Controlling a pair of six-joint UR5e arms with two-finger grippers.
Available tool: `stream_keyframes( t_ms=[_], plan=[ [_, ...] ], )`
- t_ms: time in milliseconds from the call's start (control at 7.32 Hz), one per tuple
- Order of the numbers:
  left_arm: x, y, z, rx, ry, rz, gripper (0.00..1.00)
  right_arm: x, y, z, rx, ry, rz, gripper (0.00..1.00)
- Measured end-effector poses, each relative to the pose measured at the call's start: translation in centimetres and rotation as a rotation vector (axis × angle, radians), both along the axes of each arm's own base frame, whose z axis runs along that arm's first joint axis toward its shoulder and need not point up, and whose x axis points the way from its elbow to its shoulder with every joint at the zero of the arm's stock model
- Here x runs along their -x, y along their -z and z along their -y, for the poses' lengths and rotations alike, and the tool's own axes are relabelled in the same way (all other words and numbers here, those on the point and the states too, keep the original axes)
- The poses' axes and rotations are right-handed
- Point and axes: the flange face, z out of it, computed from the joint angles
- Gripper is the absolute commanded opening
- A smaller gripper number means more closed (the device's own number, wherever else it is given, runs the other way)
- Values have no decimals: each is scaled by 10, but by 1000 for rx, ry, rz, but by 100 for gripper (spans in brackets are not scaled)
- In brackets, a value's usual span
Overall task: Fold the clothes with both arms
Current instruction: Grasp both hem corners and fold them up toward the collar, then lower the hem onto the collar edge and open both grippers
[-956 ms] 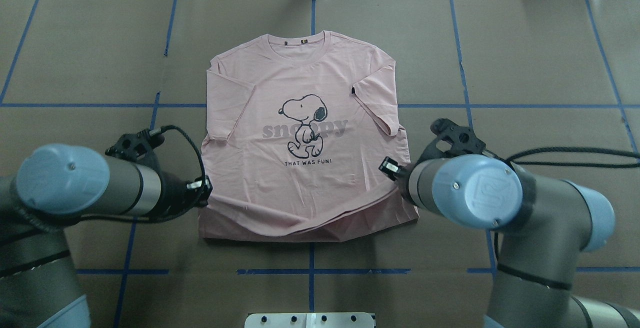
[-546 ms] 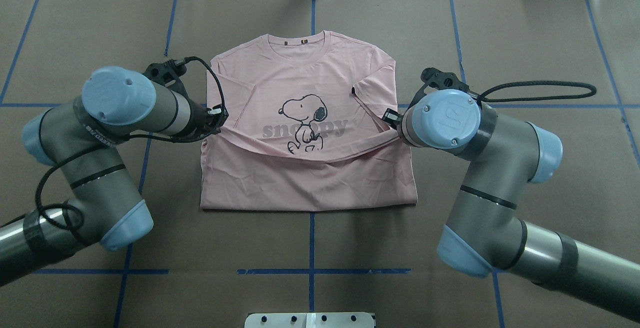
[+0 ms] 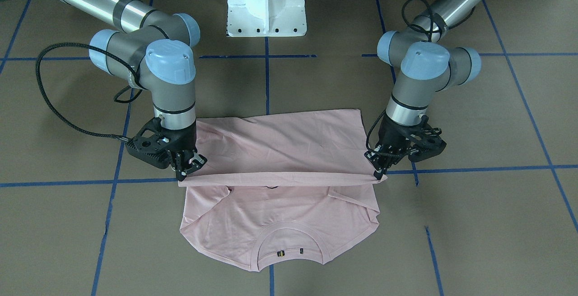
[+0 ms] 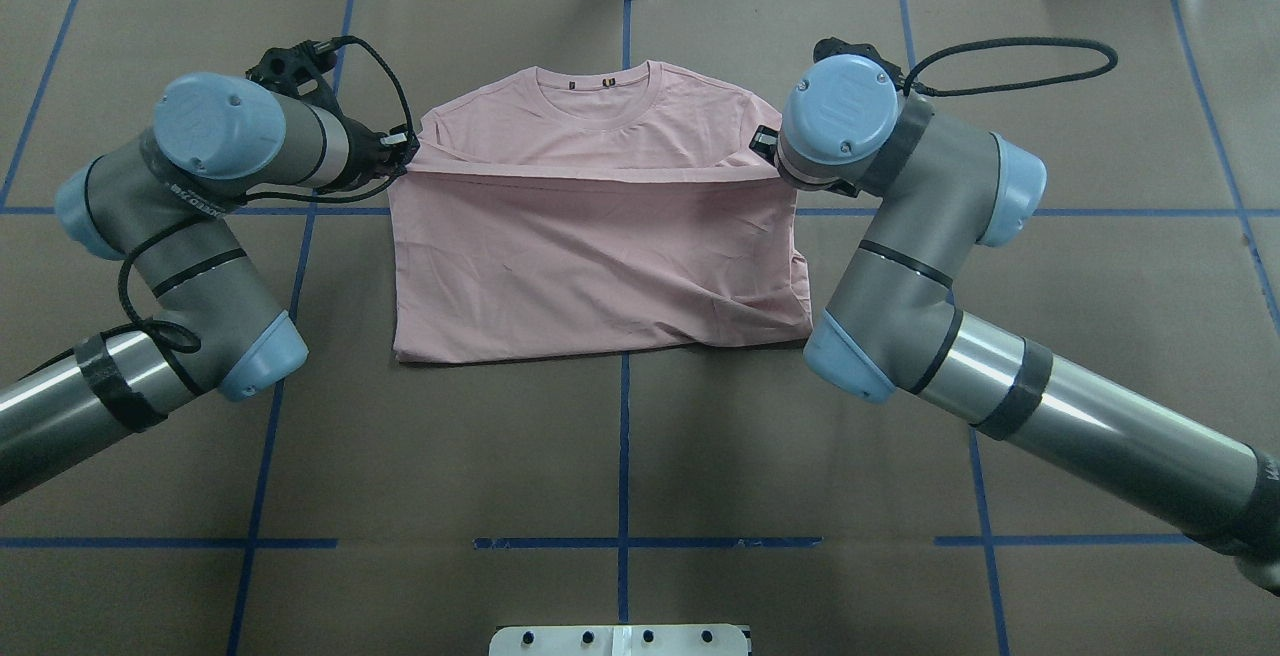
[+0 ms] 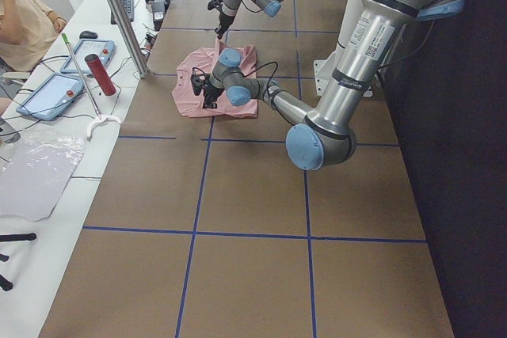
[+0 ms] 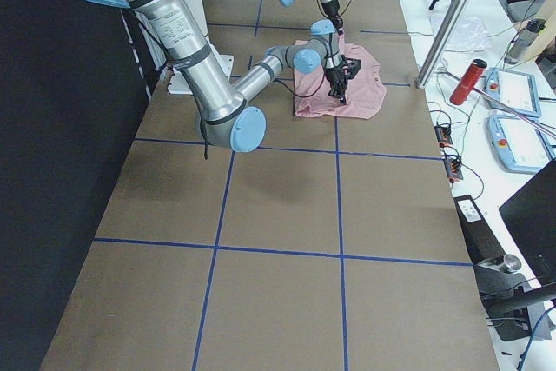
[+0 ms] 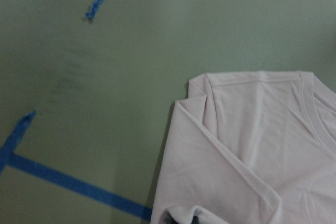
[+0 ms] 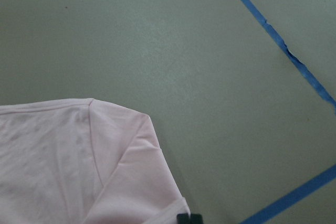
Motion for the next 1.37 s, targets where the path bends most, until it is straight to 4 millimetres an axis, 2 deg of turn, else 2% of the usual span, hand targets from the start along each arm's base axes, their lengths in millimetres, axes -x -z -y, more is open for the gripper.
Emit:
stream_keyframes(
  t_ms=[273,546,956,1366],
  plan=[
    [-10,-4,14,-10,8,3,0,16,-6,29,-7,25,-30,0],
    [-12,-9,21,-21,25,5,0,22,-11,49,0,37,-48,0],
    [3,-8,34,-38,48,12,0,7,0,77,15,58,-32,0],
    [3,-11,35,-37,49,17,0,9,-8,90,0,90,-56,0]
  ],
)
